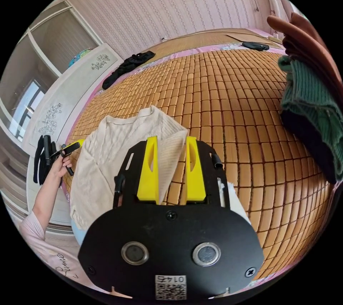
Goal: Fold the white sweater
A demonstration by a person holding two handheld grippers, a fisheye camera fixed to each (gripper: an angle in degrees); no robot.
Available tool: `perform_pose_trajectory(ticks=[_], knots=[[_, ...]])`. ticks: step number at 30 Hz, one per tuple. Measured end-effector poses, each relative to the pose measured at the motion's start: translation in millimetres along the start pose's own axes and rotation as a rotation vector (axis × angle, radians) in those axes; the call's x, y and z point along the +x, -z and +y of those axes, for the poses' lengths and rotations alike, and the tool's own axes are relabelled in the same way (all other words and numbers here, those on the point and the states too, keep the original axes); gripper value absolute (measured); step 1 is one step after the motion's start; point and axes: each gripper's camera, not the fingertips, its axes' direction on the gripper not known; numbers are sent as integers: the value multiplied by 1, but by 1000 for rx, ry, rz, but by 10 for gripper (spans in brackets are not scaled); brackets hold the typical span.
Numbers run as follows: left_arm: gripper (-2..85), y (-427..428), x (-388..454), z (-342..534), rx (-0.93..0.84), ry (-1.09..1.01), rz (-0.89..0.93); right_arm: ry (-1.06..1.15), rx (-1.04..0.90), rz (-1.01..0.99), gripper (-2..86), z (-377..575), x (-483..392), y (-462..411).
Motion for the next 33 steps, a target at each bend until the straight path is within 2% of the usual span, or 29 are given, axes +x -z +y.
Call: perform_pose_trajectory(ticks=[2,3,4,6,10,15,20,22,26,28,31,33], knots=[[134,-15,-7,-13,-85,-9,-59,-25,-94,-45,60,-15,7,-25],[112,-12,-8,-18,-65,-40,-87,-28,-123,-60,50,-17,8,-31],[99,-13,-9,-21,-78,-50,-71,-11,-164,-93,31,-22,7,-38],[13,-9,-14,-32,-109,-59,38,-1,-174,-97,22,-28,6,-37],[-5,7,-19,-47,-50,-21,33,17,-111,-103,11,-51,-2,-9],[-9,62,-23,-75,165,57,97,52,-17,-64,8,-81,-23,38],[-8,116,-14,-72,236,-15,149,127,93,-126,9,-66,-50,103],[-8,145,-10,-52,250,-89,191,188,133,-165,9,-36,-59,129],[-6,202,-8,57,230,-232,208,318,110,-282,10,81,-65,170],[-7,206,-10,115,180,-234,184,359,35,-301,11,139,-63,168],[-9,194,-15,195,93,-179,35,333,-163,-325,12,216,-55,140],[-8,193,-28,232,54,-84,11,290,-187,-294,13,248,-50,133]])
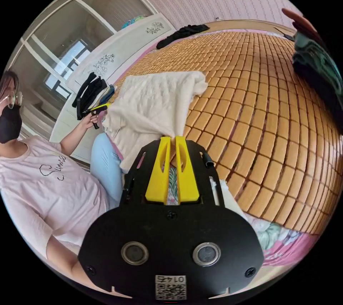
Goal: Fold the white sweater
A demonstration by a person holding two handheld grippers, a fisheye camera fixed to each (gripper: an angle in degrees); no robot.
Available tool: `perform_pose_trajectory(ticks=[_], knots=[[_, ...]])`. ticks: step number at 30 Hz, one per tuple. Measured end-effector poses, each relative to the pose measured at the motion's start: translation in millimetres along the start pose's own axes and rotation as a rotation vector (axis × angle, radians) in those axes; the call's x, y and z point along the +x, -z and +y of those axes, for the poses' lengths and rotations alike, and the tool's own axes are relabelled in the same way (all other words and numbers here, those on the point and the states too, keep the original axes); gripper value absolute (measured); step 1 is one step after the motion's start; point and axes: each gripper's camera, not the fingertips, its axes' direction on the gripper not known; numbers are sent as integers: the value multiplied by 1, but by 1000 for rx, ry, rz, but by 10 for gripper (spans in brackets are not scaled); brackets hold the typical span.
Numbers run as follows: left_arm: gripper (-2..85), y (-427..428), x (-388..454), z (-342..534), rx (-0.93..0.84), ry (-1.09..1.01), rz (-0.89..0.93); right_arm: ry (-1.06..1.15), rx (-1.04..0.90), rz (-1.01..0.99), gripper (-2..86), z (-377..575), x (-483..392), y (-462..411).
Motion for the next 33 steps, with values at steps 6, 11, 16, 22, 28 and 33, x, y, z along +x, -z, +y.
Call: perform_pose_trajectory(ticks=[6,11,16,22,28,33], knots=[[34,41,21,18,87,73,124,-74,190,-25,17,48,-31,35],[100,36,41,-13,134,127,190,84,177,118,80,49,-144,6],[92,-3,77,-46,3,91,268,221,46,271,99,42,-218,-75],[39,24,106,-59,-15,-1,206,208,-13,260,32,33,-221,-76],[41,66,144,-36,-51,-81,247,226,-11,180,22,47,-224,-33],[50,68,153,-27,-52,-60,162,171,4,136,20,52,-213,-42]])
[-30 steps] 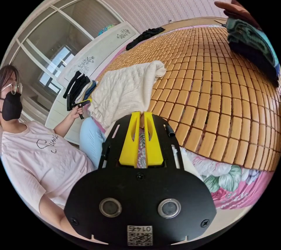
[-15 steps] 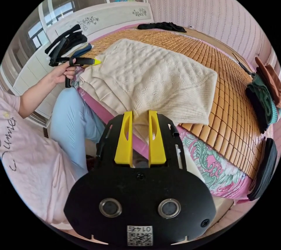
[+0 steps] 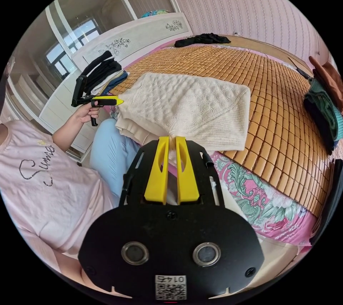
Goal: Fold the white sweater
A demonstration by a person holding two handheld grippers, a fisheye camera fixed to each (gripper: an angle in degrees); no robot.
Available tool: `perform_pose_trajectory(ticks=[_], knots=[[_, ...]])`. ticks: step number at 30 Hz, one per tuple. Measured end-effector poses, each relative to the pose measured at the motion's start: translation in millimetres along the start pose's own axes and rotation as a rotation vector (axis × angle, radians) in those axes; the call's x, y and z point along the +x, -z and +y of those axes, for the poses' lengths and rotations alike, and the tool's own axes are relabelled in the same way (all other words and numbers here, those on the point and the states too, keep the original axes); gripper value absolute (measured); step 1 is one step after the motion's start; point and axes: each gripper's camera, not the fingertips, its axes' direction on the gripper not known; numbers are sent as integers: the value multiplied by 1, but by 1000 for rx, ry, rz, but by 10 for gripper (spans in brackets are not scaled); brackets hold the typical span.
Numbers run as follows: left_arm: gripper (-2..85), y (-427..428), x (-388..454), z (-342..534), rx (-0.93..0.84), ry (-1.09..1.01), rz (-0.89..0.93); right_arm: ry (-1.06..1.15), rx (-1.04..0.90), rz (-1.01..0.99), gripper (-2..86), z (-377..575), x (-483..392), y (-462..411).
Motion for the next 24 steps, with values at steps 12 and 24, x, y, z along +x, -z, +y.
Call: perform_pose_trajectory(ticks=[12,24], knots=[[11,39,55,10,63,-91,113,20,18,73,24,6,-2,35],[59,65,13,37,111,108,-21,-55,-68,-12,32,21,31,-7]])
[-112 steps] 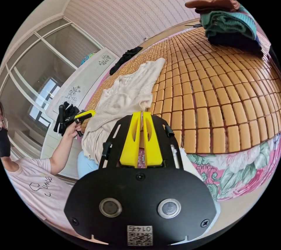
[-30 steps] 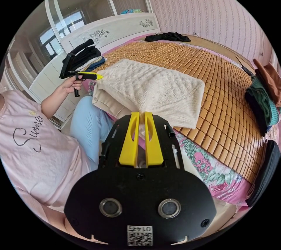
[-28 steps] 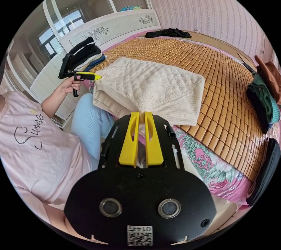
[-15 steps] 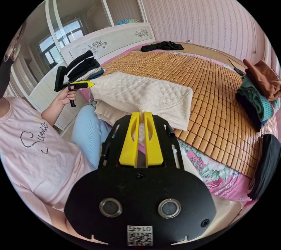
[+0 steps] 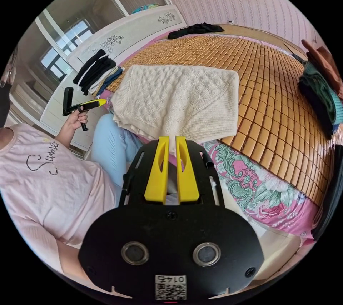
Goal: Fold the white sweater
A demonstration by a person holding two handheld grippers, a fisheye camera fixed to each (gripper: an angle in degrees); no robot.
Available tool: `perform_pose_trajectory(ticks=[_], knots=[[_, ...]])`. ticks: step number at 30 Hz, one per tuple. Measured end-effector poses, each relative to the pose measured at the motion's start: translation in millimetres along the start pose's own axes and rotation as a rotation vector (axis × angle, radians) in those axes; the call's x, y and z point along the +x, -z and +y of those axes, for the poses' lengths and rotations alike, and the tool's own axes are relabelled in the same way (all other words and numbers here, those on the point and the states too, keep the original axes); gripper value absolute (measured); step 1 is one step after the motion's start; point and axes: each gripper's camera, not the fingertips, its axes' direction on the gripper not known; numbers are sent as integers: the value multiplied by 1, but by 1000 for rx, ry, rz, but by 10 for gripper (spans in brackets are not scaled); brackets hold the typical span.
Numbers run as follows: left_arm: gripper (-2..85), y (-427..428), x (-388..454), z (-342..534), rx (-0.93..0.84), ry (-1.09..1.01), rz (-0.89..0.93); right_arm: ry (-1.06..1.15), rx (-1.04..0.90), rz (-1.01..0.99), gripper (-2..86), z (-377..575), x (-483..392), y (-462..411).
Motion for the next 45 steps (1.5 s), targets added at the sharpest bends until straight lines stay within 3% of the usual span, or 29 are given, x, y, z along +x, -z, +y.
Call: perform_pose_trajectory(ticks=[8,12,16,18,21,25,30,35,40,45], knots=[[86,-20,-8,-104,120,-52,-94,198,71,150,9,-80,-42,-34],[95,-58,-20,-157,29,-42,-12,229,85,131,4,-133,-42,-51],[52,-81,-10,-163,21,-136,-197,211,43,145,0,-180,-29,-82],[42,-116,-19,-155,-79,-161,-285,188,20,177,-2,-194,-21,-103],[40,-116,-33,-147,-22,-134,-261,157,-73,225,-7,-206,-1,-154],[44,-107,-49,-148,-27,-58,-167,118,-104,81,-3,-212,20,-157],[69,-65,-58,-111,21,-7,-44,158,-67,66,10,-176,-9,-128],[96,-44,-51,-51,4,34,19,224,-72,22,71,-74,-59,-118],[27,-57,-46,-43,-90,-2,19,193,-165,142,67,-31,-63,-136],[-7,-9,-28,-33,26,-14,106,135,-143,104,44,-28,-50,-131]])
